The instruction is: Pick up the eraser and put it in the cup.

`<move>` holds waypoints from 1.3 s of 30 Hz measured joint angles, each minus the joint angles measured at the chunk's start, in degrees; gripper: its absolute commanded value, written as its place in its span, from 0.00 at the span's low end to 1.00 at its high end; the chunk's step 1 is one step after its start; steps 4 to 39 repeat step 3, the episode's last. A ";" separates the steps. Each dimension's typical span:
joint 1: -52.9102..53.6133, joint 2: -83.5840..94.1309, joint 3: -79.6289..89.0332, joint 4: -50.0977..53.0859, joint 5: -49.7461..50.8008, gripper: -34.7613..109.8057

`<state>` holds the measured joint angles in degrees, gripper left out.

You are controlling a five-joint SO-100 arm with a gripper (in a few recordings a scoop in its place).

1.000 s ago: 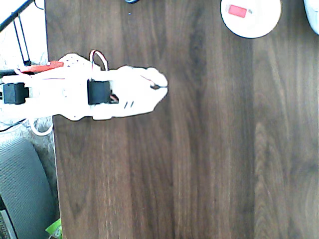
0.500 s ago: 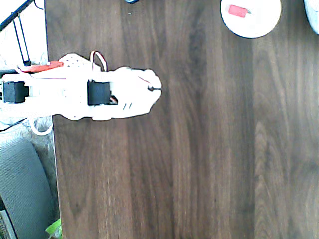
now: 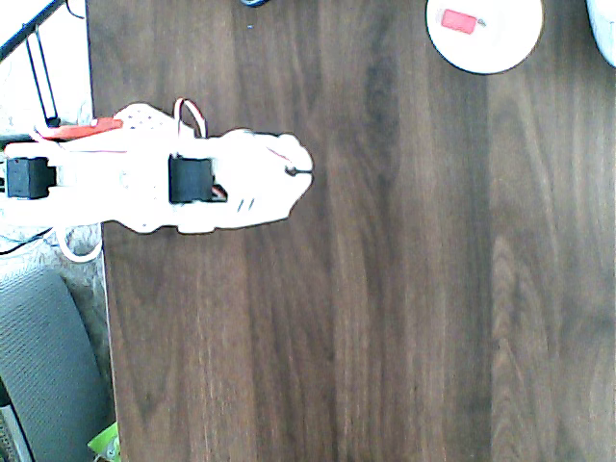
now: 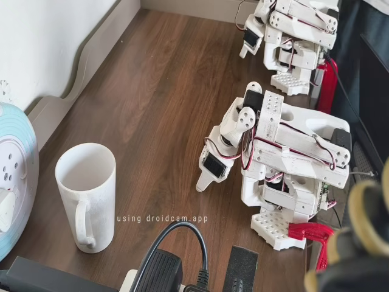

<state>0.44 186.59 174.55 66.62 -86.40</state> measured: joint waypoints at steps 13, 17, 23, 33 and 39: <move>0.00 0.00 0.00 0.00 0.00 0.26; 0.00 0.00 0.00 0.00 0.00 0.26; 0.00 0.00 0.00 0.00 0.00 0.26; 0.00 0.00 0.00 0.00 0.00 0.26; 0.00 0.00 0.00 0.00 0.00 0.26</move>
